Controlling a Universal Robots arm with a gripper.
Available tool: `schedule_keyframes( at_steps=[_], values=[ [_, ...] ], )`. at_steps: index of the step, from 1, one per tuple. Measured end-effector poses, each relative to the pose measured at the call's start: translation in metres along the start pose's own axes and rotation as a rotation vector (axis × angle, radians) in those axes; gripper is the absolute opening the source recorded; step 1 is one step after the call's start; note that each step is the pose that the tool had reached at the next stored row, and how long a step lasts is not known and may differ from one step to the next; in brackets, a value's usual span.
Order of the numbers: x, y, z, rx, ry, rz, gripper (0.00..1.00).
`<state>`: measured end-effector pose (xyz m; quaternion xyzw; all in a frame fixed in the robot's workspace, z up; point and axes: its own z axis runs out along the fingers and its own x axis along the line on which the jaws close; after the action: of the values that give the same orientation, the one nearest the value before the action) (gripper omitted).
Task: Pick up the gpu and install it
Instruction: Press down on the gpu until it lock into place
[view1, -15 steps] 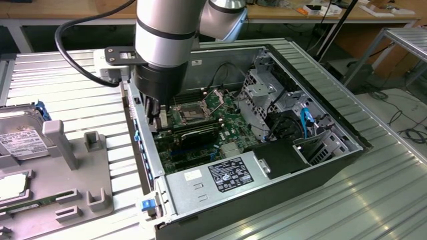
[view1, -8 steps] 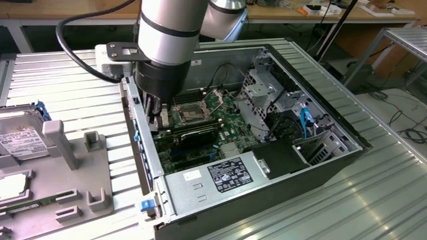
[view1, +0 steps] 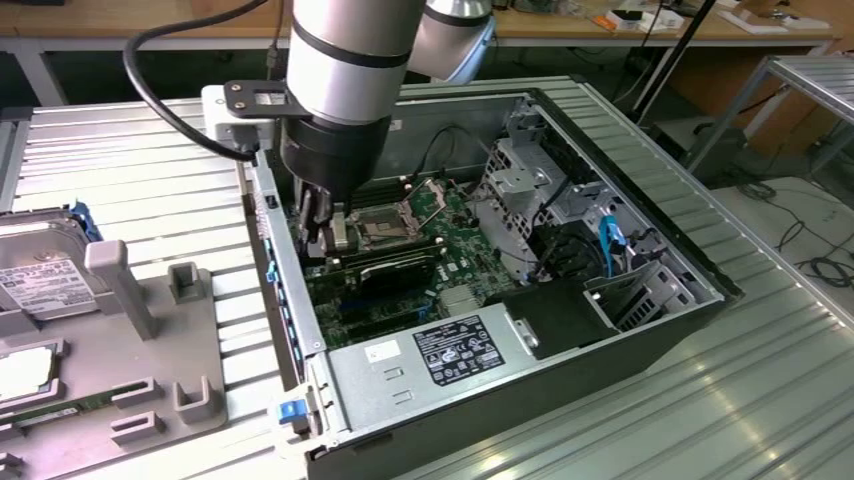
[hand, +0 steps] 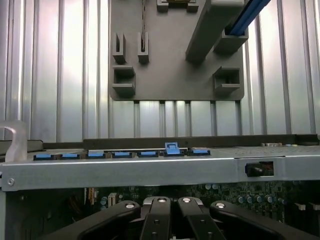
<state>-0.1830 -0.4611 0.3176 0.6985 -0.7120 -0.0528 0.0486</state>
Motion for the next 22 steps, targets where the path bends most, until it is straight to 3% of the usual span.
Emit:
schedule_keyframes(
  at_steps=[2, 4, 9, 13, 22],
  values=[
    [0.0, -0.0028, -0.0001, 0.0053, -0.0015, -0.001, 0.11],
    [-0.001, -0.011, -0.0012, 0.007, -0.0061, -0.002, 0.11],
    [-0.001, -0.009, 0.0022, 0.0079, -0.0068, -0.003, 0.11],
    [-0.002, -0.0091, 0.0043, 0.0084, -0.0171, -0.002, 0.11],
    [-0.003, -0.0093, 0.0108, 0.0108, -0.0176, -0.002, 0.11]
  ],
)
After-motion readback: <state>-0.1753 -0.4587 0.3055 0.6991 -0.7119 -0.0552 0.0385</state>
